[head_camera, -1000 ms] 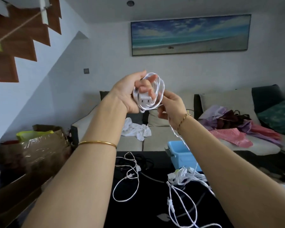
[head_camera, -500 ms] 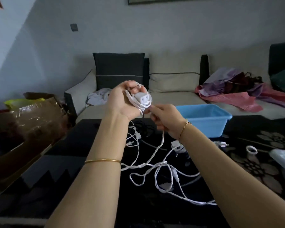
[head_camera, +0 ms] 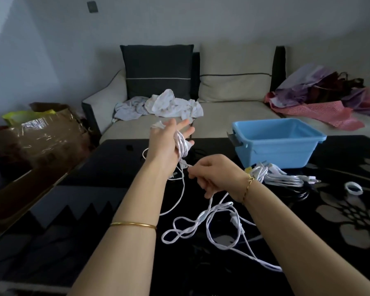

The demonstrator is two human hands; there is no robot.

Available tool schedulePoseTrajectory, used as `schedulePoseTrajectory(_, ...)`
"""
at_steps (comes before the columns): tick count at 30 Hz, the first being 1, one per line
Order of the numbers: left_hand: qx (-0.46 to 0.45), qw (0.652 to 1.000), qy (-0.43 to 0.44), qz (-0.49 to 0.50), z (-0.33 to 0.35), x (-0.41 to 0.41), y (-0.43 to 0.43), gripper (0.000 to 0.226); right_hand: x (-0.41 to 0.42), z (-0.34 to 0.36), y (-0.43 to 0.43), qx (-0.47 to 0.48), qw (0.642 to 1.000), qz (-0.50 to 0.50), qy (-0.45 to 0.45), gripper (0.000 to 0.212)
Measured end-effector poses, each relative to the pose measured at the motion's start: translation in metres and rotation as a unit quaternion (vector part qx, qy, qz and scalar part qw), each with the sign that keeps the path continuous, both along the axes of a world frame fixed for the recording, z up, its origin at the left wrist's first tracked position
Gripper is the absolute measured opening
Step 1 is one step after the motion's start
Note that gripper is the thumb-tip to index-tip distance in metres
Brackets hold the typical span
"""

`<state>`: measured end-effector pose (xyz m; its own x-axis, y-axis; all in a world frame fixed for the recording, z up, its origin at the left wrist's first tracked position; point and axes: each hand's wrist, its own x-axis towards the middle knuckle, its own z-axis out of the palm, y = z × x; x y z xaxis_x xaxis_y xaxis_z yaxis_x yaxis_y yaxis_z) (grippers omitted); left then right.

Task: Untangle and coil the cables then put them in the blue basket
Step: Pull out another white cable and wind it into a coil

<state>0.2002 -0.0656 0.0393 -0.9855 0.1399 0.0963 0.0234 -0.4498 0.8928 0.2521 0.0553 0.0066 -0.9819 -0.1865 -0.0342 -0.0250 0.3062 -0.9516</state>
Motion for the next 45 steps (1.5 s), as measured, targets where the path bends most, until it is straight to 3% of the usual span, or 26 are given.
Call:
schedulePoseTrajectory(3,-0.074,0.995,0.038,0.053,-0.013,0.005,0.0,0.007,0.004,-0.002,0.007,-0.076,0.996,0.015,-0.041,0.025)
schedulePoseTrajectory(4,-0.102,0.991,0.053,0.075,-0.015,0.005,0.0,0.007,0.006,-0.002,0.007,-0.084,0.995,0.032,-0.049,0.022)
schedulePoseTrajectory(6,-0.163,0.976,0.091,0.112,-0.023,0.005,-0.001,0.014,0.013,0.0,0.005,-0.047,0.995,0.079,-0.049,0.008)
schedulePoseTrajectory(11,-0.291,0.932,0.16,0.146,-0.035,0.001,-0.01,0.003,0.025,0.008,0.004,0.058,0.993,0.101,-0.013,0.028)
schedulePoseTrajectory(14,-0.395,0.9,0.172,0.065,-0.038,0.006,-0.012,0.012,0.025,0.015,0.012,0.076,0.992,0.026,0.095,0.024)
schedulePoseTrajectory(18,-0.465,0.87,0.128,-0.1,-0.039,0.02,-0.017,0.01,0.02,0.017,0.022,0.097,0.973,-0.028,0.207,0.03)
schedulePoseTrajectory(22,-0.416,0.882,0.093,-0.199,-0.025,0.032,-0.021,0.037,0.015,0.013,0.024,0.06,0.973,-0.038,0.222,0.025)
schedulePoseTrajectory(27,-0.472,0.85,0.089,-0.218,-0.024,0.037,-0.022,0.024,0.005,0.001,0.026,-0.07,0.992,-0.039,0.103,0.023)
schedulePoseTrajectory(31,-0.464,0.867,0.07,-0.167,-0.031,0.031,-0.02,0.03,0.003,-0.008,0.028,-0.248,0.967,-0.04,-0.046,0.028)
schedulePoseTrajectory(34,-0.438,0.892,0.016,-0.115,-0.034,0.027,-0.018,0.031,0.002,-0.011,0.03,-0.261,0.959,-0.049,-0.098,0.047)
schedulePoseTrajectory(36,-0.414,0.907,-0.016,-0.077,-0.034,0.026,-0.017,0.032,0.001,-0.012,0.031,-0.306,0.946,-0.015,-0.111,0.047)
schedulePoseTrajectory(38,-0.398,0.916,-0.034,-0.048,-0.033,0.025,-0.017,0.034,0.003,-0.013,0.032,-0.3,0.95,-0.002,-0.088,0.034)
schedulePoseTrajectory(41,-0.375,0.924,-0.061,-0.046,-0.029,0.025,-0.018,0.036,0.0,-0.018,0.032,-0.234,0.968,-0.088,-0.005,0.012)
schedulePoseTrajectory(45,-0.232,0.949,-0.145,-0.158,-0.02,0.027,-0.022,0.04,-0.011,-0.032,0.041,-0.185,0.959,-0.215,0.016,0.011)
